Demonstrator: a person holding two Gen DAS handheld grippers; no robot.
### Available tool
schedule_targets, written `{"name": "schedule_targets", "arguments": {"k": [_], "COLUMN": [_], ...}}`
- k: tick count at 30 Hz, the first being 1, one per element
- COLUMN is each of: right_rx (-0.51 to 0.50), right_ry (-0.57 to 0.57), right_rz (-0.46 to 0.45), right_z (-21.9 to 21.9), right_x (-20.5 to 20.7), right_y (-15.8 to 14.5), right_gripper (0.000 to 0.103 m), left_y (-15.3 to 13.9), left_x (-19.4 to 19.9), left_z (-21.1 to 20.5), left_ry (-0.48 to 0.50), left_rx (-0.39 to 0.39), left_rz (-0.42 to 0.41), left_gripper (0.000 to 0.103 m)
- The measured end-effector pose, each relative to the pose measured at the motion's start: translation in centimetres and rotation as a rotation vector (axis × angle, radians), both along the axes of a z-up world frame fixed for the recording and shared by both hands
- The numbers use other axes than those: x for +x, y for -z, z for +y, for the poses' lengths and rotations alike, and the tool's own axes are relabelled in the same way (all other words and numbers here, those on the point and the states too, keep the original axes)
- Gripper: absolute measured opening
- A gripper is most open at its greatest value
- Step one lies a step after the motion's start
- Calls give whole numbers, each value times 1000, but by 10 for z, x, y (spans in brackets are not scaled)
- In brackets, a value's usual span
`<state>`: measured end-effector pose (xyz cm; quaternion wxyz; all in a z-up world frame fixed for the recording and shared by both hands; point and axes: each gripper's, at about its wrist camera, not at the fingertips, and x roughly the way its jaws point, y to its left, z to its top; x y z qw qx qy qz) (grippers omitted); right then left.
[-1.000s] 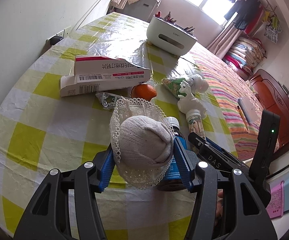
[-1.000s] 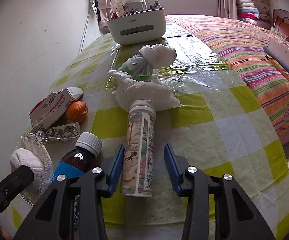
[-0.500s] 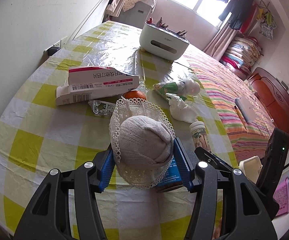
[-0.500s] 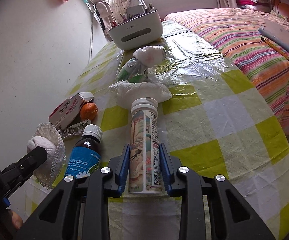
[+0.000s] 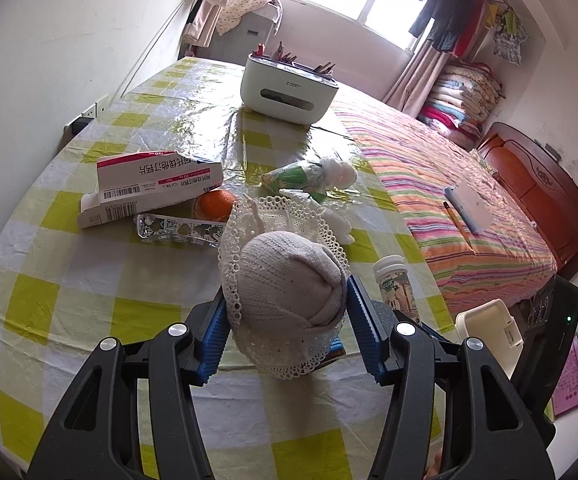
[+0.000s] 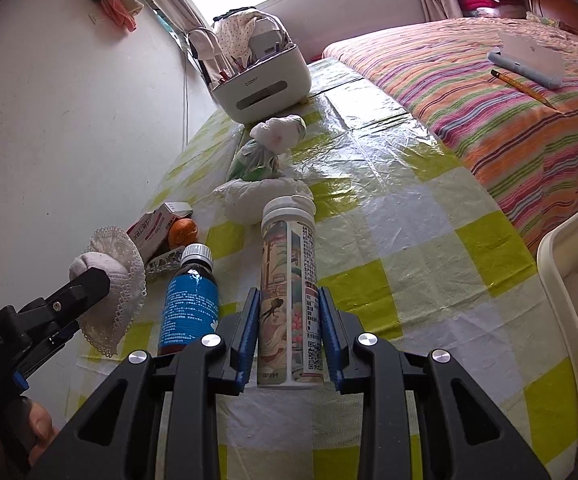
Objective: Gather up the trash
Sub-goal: 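Carry the hat and tube over the cream bin and open both tools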
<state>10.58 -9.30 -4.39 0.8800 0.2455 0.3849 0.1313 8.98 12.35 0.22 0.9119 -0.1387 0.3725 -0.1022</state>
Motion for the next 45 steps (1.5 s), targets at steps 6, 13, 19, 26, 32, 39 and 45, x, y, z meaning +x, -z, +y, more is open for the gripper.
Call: {"name": "schedule_targets", "arguments": {"k": [6, 13, 19, 26, 32, 39, 45], "right_rx": [18, 26, 36, 57, 76, 68, 79], "right_ry": [30, 51, 67, 99, 140, 225, 326], "right_rz": [-7, 0, -10, -13, -19, -67, -108], "right_z": [-15, -28, -37, -51, -64, -86, -111], "right_x": [-8, -10, -13, -20, -28, -44, -61], "right_y": [1, 4, 3, 5, 6, 0, -3], "right_gripper": [28, 28, 28, 28, 28, 28, 28], "left_y": [-5, -6, -8, -9, -9, -8, -8], "left_x": [1, 2, 2, 0, -1, -2, -2], "left_z": [-17, -34, -44, -63, -78, -95, -113], "left_ry": [25, 48, 67, 104, 134, 167, 197], "left_rx": [-8, -6, -8, 3, 13, 25, 23], "left_rz": [-11, -15, -17, -19, -19, -22, -26], "left_gripper": [54, 54, 54, 54, 54, 54, 54]}}
